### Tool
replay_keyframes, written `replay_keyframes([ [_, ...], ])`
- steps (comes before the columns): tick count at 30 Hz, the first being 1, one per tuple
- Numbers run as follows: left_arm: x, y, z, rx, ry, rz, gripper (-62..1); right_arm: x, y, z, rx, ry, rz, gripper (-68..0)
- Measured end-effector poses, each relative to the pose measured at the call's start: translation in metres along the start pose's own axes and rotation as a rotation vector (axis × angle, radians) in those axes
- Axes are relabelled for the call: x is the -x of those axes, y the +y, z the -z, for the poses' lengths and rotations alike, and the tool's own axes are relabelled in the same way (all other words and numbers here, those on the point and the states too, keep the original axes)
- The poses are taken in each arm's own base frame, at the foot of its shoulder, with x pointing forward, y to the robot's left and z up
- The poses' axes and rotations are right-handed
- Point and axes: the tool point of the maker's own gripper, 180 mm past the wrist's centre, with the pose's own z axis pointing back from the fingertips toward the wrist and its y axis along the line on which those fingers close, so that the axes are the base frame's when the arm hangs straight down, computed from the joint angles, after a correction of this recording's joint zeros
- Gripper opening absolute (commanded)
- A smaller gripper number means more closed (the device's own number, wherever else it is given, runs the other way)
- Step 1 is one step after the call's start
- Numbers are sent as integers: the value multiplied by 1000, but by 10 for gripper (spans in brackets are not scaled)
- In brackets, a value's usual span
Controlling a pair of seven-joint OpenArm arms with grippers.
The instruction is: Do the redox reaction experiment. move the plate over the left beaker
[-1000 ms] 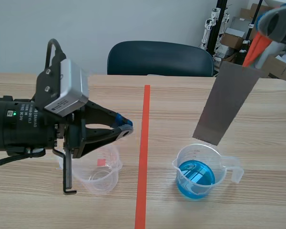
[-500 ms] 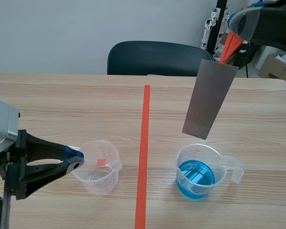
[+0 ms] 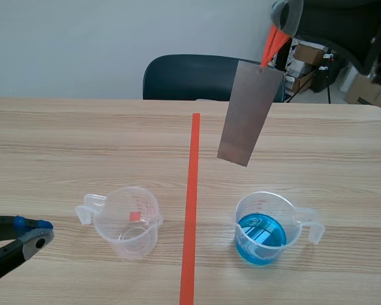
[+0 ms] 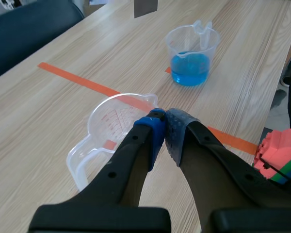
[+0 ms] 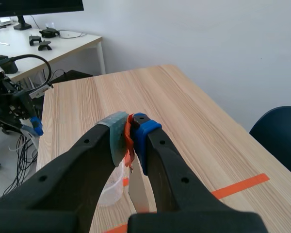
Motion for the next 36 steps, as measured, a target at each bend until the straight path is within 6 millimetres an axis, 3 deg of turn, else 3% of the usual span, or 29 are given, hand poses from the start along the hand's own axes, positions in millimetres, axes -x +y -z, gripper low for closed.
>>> replay_keyframes([
  [12, 40, -13, -47, -150, -73, -49, -582, 15, 1, 24, 3, 45, 43, -671],
  [20, 38, -30, -75, -223, -212, 14, -582, 24, 3, 39, -7, 91, 62, -671],
  [26, 43, -52, -75, -227, -247, 26, -582, 19, 10, 56, -44, 75, 80, -671],
  [30, 45, -50, -66, -272, -272, 21, -578, 24, 16, 65, -63, 83, 98, -671],
  [32, 45, -47, -61, -292, -287, 24, -522, 27, 20, 70, -74, 91, 107, -671],
  [36, 43, -41, -54, -308, -311, 38, -304, 32, 29, 82, -100, 104, 128, -671],
])
